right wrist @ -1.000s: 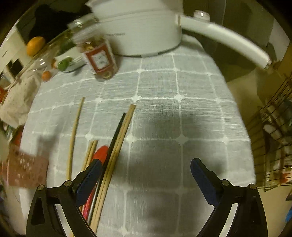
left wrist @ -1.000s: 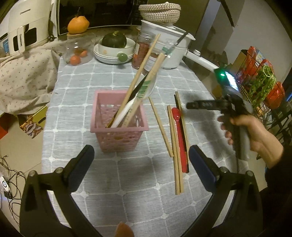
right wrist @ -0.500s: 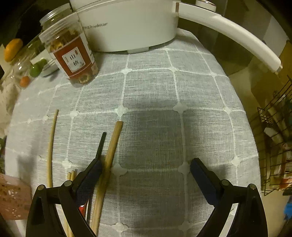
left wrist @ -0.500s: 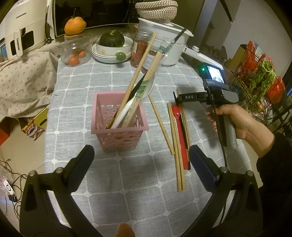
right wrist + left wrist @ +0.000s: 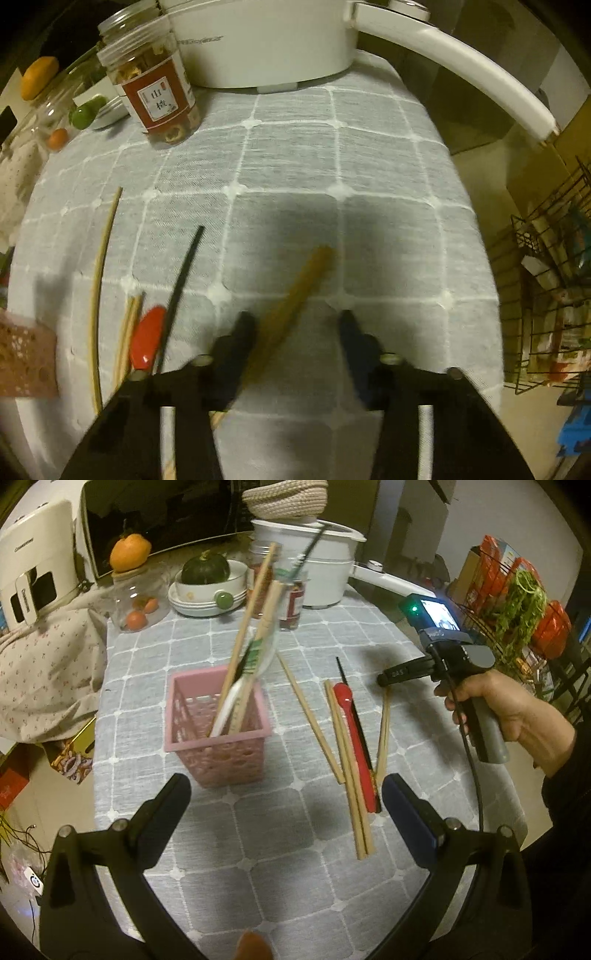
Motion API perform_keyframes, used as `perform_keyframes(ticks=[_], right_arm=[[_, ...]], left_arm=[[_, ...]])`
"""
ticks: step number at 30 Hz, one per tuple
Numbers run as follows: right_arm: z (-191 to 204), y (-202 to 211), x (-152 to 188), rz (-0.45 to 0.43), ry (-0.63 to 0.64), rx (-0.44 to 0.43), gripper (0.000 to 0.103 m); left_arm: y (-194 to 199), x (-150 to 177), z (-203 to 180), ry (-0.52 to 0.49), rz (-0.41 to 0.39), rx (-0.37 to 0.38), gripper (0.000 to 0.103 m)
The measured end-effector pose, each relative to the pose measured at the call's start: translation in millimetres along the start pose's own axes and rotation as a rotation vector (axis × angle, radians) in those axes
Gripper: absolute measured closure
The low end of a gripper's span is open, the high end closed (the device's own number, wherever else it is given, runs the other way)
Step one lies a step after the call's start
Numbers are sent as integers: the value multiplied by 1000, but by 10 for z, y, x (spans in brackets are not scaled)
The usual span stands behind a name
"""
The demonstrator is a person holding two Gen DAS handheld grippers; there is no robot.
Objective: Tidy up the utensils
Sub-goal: 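Grasp a single wooden chopstick from the table with the right tool, then grasp the thin black stick beside the red spoon with the left tool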
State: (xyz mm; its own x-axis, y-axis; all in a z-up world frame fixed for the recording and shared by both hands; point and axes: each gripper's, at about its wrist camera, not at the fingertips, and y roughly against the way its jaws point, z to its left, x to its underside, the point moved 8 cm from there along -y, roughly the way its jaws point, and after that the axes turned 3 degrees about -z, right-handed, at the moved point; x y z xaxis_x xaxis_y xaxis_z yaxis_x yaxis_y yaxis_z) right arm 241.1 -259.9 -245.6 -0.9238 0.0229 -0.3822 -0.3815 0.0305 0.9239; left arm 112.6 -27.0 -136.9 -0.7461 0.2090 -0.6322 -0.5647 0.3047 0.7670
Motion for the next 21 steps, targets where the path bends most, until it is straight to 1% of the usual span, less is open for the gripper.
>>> perform_keyframes(ticks=[1, 2, 4, 7, 9, 11, 13, 16, 17, 18, 19, 21], right_arm=[[-58, 30, 37, 4, -8, -3, 79], [-105, 47, 64, 11, -18, -14, 87], [-220, 95, 165, 24, -61, -53, 97], [-346, 190, 298, 23, -124, -99, 98], [-404, 275, 354, 15, -160, -120, 98], [-506, 391, 375, -9, -186, -138, 98], [-571, 594, 420, -44, -201, -159, 98], [-626, 824, 516, -87, -184, -160, 98], [-630, 853, 501, -96, -181, -159, 98], [-655, 908, 522, -107, -184, -161, 98], [-689, 948, 540, -117, -194, -171, 98], [-754, 976, 552, -130, -209, -188, 98]], left_arm=[[5, 2, -27, -8, 0, 4, 0], [12, 10, -88, -27, -1, 6, 0], [12, 24, -188, -63, -2, 6, 0], [-16, 50, -324, -110, 3, 0, 0], [-82, 72, -421, -125, 24, 2, 0], [-150, 85, -514, -126, 50, 8, 0], [-222, 93, -647, -136, 77, 21, 1], [-333, 45, -811, -154, 85, 8, 1], [-379, 23, -836, -152, 87, -5, 3], [-442, -5, -868, -144, 92, -14, 7], [-517, -37, -899, -134, 103, -12, 9], [-643, -90, -955, -122, 124, -10, 21]])
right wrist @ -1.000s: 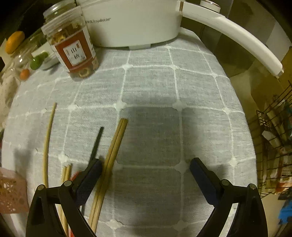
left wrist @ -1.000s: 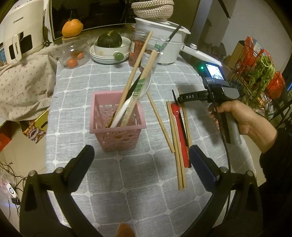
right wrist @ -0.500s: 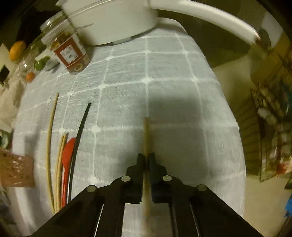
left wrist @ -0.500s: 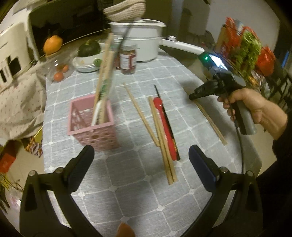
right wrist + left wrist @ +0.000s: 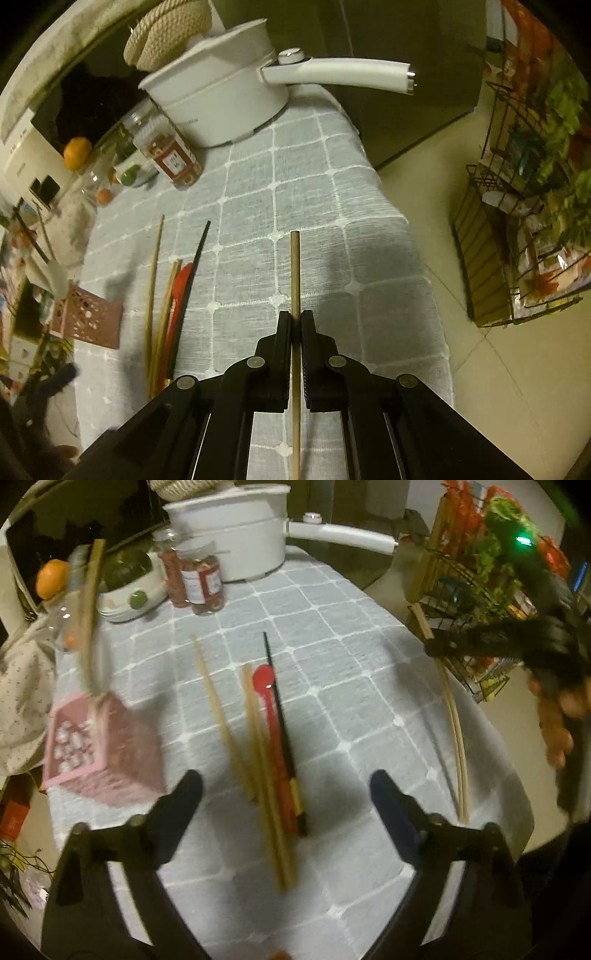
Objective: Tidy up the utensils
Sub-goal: 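Grasp the thin black stick beside the red spoon with the left tool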
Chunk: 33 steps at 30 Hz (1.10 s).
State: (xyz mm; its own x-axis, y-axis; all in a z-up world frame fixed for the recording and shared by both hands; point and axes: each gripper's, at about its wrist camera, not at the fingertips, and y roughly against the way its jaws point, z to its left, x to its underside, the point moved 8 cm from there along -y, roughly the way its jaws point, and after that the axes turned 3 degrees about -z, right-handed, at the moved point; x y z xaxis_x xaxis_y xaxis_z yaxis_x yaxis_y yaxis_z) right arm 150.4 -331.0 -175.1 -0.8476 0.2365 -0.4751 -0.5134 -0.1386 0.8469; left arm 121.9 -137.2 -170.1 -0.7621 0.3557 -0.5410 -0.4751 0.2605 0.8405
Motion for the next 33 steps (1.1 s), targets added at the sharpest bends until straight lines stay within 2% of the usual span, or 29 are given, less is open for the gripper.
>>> perform_keyframes(ticks=[4, 6, 8, 13, 14, 18, 23, 29, 30, 33], right_arm=[[-41, -14, 12, 10, -8, -32, 98], [-58, -33, 4, 19, -9, -48, 98], [-69, -76, -2, 37, -15, -67, 98], [-132, -138, -50, 63, -29, -97, 98], [-148, -139, -58, 64, -30, -99, 98], [-243, -175, -86, 76, -60, -116, 98], [-270, -232, -83, 91, -67, -118, 98], [-232, -262, -103, 93, -65, -122, 98], [-226, -266, -106, 93, -66, -123, 98], [-203, -257, -106, 91, -67, -125, 98]], left_arm=[[-329, -284, 4, 62, 35, 7, 39], [-539, -408, 66, 119, 67, 31, 56], [-741, -534, 120, 166, 86, 33, 67], [-1086, -801, 241, 240, 86, 21, 82], [-1154, -844, 267, 266, 90, 30, 90], [-1297, -937, 322, 311, 100, 47, 91], [-1476, -948, 282, 295, 158, 61, 91], [-1490, -968, 225, 215, 199, 38, 92], [-1482, -962, 213, 202, 200, 20, 97], [-1452, -939, 183, 170, 170, -8, 97]])
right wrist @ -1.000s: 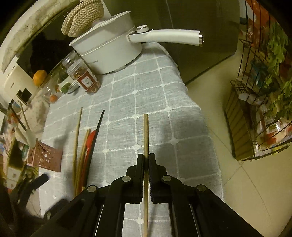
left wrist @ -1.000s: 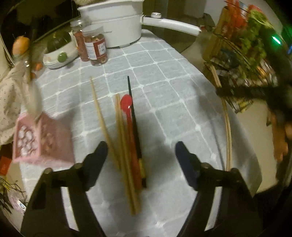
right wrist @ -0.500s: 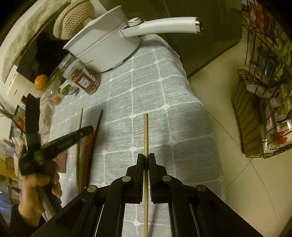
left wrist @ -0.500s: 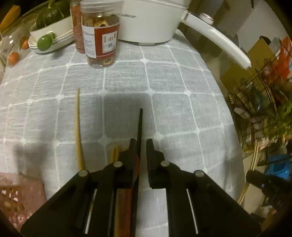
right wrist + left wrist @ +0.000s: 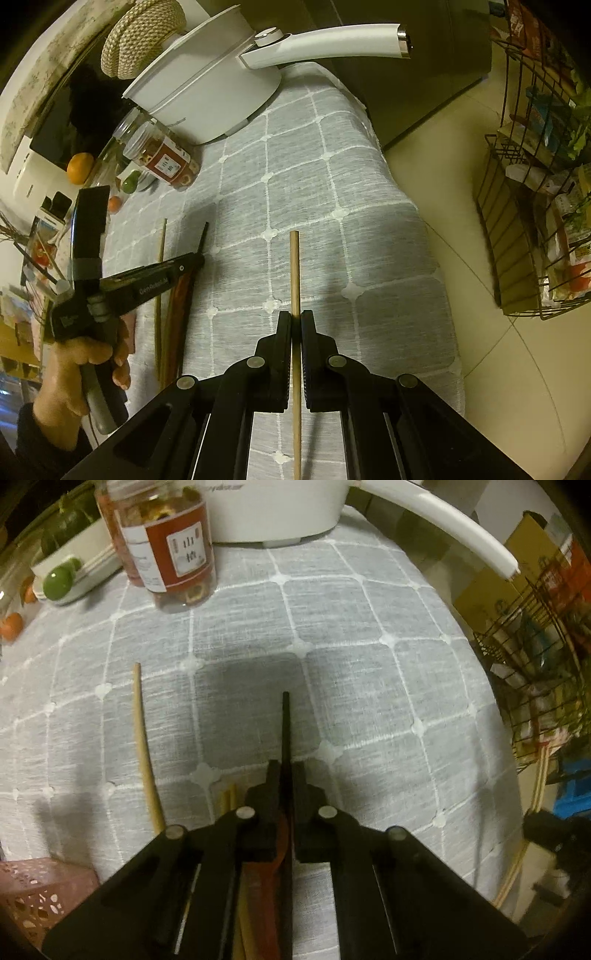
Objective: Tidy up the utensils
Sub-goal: 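Grasp the thin black stick beside the red spoon with the left tool, then carry the black stick to the basket with the left tool while the right tool carries its chopstick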
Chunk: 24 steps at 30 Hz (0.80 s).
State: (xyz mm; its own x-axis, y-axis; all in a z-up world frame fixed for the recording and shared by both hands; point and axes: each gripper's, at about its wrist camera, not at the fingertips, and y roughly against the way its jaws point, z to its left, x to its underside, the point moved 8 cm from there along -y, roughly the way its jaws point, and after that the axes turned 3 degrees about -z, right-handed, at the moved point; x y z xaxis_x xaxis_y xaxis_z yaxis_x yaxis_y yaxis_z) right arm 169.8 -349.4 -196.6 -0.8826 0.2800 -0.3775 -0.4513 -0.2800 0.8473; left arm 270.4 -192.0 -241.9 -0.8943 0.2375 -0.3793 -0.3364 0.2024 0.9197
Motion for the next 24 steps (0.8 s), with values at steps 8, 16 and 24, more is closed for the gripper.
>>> perform_keyframes(ticks=[8, 16, 24], right_arm=[[65, 227, 32, -46, 26, -12, 98], [419, 678, 137, -165, 123, -25, 98], [844, 1057, 292, -267, 225, -59, 98]], left_arm=[[527, 206, -263, -83, -114, 56, 97], [1423, 526, -447, -206, -275, 141, 97], [2124, 823, -274, -208, -412, 200, 97]])
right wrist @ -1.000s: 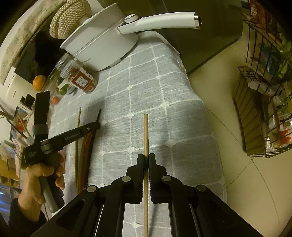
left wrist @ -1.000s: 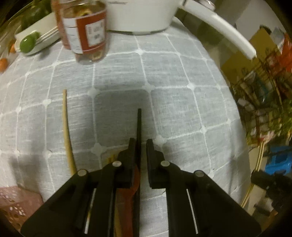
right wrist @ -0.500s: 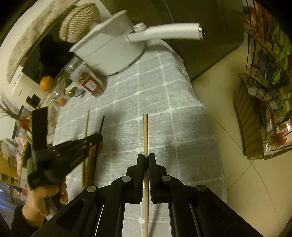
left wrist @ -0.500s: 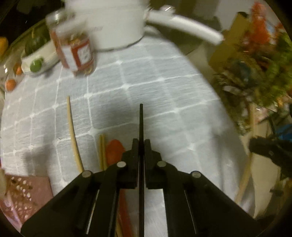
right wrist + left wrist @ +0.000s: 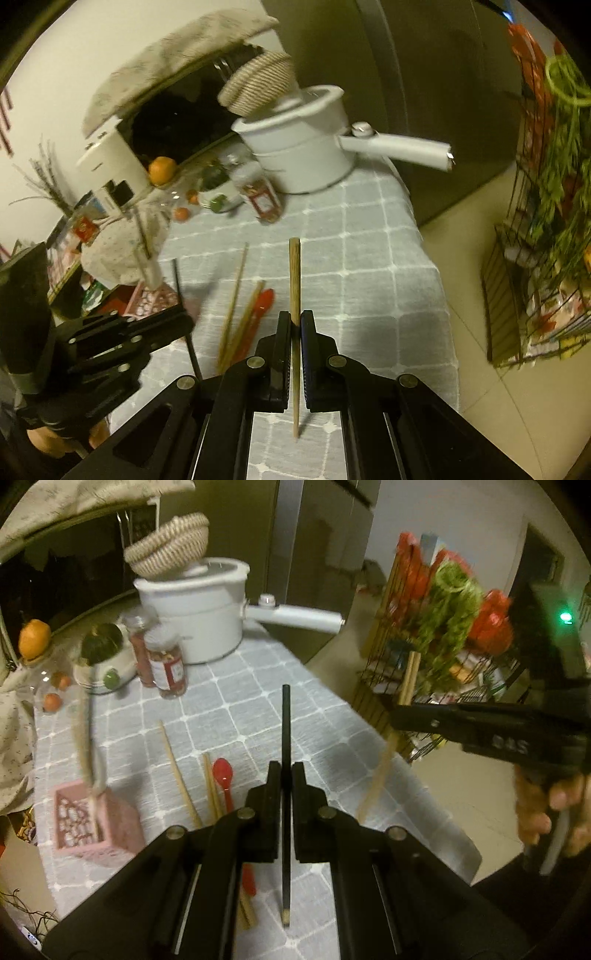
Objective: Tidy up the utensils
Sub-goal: 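Carry the black stick to the basket with the left tool while the right tool carries its chopstick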
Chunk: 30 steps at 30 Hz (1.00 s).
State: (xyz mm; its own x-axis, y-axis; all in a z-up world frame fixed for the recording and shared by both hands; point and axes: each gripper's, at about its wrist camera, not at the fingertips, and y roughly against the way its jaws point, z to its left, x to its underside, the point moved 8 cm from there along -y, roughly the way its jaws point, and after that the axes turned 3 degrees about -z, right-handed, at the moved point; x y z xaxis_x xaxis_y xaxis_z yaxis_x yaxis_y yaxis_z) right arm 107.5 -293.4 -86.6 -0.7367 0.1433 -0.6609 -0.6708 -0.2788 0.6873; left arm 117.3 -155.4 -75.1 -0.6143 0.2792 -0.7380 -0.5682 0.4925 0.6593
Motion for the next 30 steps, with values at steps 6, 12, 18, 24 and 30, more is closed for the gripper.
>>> perform_keyframes(ticks=[6, 12, 18, 24, 30], right_arm=[[264, 180, -66, -52, 48, -31, 98], [472, 256, -108, -86, 86, -43, 98], [732, 273, -146, -98, 117, -75, 98], [961, 309, -228, -124, 135, -111, 98], [1141, 322, -343, -164, 141, -143, 98]], left_arm=[[462, 76, 124, 22, -104, 19, 97], [752, 78, 202, 52, -185, 47, 97], [1053, 5, 237, 73, -256, 72, 97], [1371, -111, 385, 87, -345, 51, 97], [1727, -272, 723, 150, -454, 11, 97]])
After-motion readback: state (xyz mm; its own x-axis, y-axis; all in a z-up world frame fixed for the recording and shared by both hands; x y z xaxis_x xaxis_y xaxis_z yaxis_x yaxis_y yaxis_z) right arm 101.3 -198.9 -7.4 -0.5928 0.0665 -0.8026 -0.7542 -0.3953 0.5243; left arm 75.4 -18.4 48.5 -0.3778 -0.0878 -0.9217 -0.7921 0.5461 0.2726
